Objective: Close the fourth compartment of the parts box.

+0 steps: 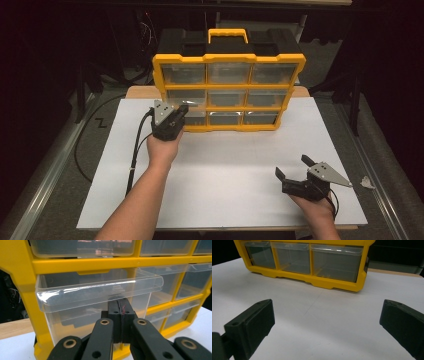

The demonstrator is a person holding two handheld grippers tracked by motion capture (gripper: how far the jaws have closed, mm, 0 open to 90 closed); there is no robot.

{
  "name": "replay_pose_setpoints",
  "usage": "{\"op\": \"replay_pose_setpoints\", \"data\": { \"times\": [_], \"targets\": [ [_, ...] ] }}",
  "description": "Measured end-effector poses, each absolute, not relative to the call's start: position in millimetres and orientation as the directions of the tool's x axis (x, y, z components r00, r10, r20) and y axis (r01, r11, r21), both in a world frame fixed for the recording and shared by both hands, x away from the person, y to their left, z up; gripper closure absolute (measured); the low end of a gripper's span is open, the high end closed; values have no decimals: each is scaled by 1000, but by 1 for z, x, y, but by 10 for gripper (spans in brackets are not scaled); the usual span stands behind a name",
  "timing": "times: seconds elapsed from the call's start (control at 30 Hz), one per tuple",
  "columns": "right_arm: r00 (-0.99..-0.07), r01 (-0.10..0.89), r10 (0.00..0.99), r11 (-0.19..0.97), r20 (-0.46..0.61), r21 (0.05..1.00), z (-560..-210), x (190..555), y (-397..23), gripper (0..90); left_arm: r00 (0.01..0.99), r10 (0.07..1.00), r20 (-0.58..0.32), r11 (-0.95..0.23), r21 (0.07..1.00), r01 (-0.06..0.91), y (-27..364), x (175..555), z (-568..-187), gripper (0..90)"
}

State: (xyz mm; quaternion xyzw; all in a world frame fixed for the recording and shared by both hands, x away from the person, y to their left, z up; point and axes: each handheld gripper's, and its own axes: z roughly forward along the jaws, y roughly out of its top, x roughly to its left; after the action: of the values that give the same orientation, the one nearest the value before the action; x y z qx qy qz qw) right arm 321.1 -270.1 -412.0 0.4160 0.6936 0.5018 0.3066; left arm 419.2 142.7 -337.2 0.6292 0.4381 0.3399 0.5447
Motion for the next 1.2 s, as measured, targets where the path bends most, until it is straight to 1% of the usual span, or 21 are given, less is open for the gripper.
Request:
{"op": "replay_pose_setpoints", "data": {
  "times": [0.5, 0.63, 0.77, 1.0, 1.2],
  "targets": [
    [-458, 268, 889, 130, 8, 955, -411, 321, -274, 10, 358, 933, -41, -33, 980, 198, 141, 441, -335, 897],
    [-458, 268, 889, 129, 8, 955, -411, 321, -274, 10, 345, 937, -54, -20, 978, 206, 142, 448, -334, 897],
    [-457, 267, 889, 128, 9, 955, -411, 321, -275, 11, 326, 944, -46, -27, 976, 216, 143, 453, -333, 897],
    [-457, 269, 889, 123, 14, 955, -412, 321, -277, 11, 327, 944, -45, -29, 975, 218, 143, 455, -332, 897],
    [-461, 268, 887, 130, 8, 954, -412, 321, -275, 11, 337, 941, -37, -46, 971, 233, 145, 449, -333, 896]
  ]
}}
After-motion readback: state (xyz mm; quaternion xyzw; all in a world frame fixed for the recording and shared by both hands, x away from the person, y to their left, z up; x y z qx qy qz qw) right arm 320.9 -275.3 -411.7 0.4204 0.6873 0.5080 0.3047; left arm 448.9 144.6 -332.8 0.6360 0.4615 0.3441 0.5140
